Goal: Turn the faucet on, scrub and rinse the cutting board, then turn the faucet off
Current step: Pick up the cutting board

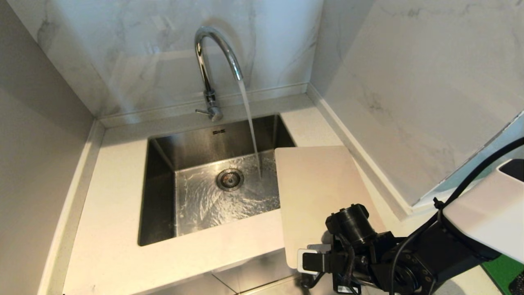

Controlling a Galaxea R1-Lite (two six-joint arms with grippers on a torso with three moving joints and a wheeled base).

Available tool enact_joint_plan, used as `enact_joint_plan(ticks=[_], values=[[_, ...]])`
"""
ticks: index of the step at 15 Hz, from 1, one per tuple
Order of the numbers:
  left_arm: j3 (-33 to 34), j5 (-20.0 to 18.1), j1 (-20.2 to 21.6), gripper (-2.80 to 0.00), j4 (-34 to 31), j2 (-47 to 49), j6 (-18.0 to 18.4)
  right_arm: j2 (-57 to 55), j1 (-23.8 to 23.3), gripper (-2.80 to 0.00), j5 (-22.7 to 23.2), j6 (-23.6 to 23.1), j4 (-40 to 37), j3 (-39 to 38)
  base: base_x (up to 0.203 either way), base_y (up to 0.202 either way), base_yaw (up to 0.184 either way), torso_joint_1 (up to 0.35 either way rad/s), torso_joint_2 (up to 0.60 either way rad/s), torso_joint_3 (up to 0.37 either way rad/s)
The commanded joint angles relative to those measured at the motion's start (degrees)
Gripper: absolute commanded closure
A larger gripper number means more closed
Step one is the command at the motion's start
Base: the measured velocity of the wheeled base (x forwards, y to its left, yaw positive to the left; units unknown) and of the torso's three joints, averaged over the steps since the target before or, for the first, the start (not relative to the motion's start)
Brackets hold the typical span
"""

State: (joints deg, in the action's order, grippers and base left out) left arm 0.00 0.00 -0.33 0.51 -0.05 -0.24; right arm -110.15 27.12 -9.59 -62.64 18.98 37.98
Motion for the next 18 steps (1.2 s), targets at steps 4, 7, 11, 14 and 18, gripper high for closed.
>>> enact_joint_plan(ticks=[4, 7, 11, 14, 18], values=[[0.09, 0.0, -0.02, 0.0, 0.02, 0.03, -0.02, 8.29, 0.21, 0.0, -1.52, -0.78, 0.02, -2.97, 0.0, 0.0, 0.0, 0.0, 0.0, 0.0], [0.09, 0.0, -0.02, 0.0, 0.02, 0.01, -0.02, 11.27, 0.62, 0.0, -2.08, -0.98, -0.01, -4.56, 0.0, 0.0, 0.0, 0.0, 0.0, 0.0], [0.09, 0.0, -0.02, 0.0, 0.02, 0.01, -0.02, 14.75, 0.65, 0.0, -2.43, -2.15, 0.01, -4.73, 0.0, 0.0, 0.0, 0.0, 0.0, 0.0], [0.09, 0.0, -0.02, 0.0, 0.02, -0.04, -0.02, 17.92, 0.65, 0.0, -2.96, -4.26, 0.01, -5.26, 0.0, 0.0, 0.0, 0.0, 0.0, 0.0], [0.1, 0.0, -0.02, 0.0, 0.02, -0.02, -0.02, 22.46, 0.65, 0.0, -3.06, -7.4, 0.14, -5.89, 0.0, 0.0, 0.0, 0.0, 0.0, 0.0]])
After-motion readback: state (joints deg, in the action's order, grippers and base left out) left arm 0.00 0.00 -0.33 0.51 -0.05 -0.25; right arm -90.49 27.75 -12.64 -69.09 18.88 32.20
